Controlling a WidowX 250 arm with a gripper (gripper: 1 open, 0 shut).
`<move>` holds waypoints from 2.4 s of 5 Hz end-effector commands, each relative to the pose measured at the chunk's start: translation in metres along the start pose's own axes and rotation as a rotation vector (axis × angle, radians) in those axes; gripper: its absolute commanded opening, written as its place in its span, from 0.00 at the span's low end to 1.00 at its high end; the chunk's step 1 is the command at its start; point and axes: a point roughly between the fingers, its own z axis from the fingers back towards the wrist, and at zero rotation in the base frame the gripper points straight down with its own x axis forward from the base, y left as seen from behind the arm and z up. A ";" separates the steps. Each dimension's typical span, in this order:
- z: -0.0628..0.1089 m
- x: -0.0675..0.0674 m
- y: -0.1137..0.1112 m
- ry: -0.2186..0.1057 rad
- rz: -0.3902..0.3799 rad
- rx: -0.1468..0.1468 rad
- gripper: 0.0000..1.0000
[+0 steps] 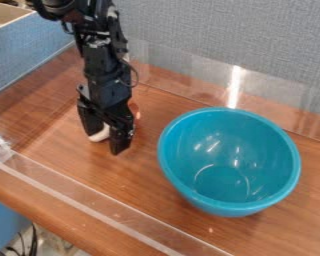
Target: Put the mushroom in the blue bowl
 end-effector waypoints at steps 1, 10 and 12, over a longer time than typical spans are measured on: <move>0.006 0.007 0.009 -0.039 0.013 0.019 1.00; 0.013 0.008 0.018 -0.074 0.030 0.011 0.00; 0.024 0.006 0.020 -0.090 0.032 0.009 1.00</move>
